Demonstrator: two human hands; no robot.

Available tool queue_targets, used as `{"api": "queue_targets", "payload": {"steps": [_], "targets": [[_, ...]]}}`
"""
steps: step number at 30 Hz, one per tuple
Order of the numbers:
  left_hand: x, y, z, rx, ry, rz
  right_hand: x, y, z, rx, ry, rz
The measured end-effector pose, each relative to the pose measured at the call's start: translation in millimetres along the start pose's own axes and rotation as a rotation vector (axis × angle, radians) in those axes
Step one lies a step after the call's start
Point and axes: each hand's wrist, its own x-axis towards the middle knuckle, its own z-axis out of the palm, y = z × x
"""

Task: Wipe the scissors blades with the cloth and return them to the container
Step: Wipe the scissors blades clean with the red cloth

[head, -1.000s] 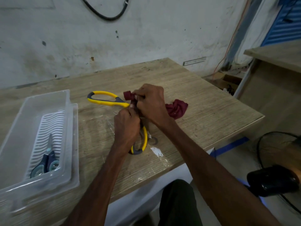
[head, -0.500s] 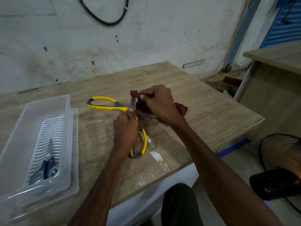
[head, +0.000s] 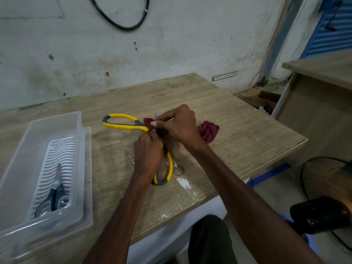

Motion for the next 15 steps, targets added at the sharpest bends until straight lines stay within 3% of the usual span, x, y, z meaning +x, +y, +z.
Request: {"api": "queue_targets", "payload": {"steps": [4, 9, 12, 15], "targets": [[-3, 3, -1, 0.004, 0.019, 0.022, 12, 5, 3, 0.064, -0.024, 0.107], [-4, 3, -2, 0.025, 0.036, 0.04, 19, 2, 14, -0.112, 0.085, -0.036], [-4, 4, -3, 0.053, 0.045, 0.033, 15, 13, 8, -0.126, -0.019, -0.13], [-4, 0, -2, 0.266, 0.011, 0.216, 9, 24, 0, -0.008, -0.107, -0.087]]}}
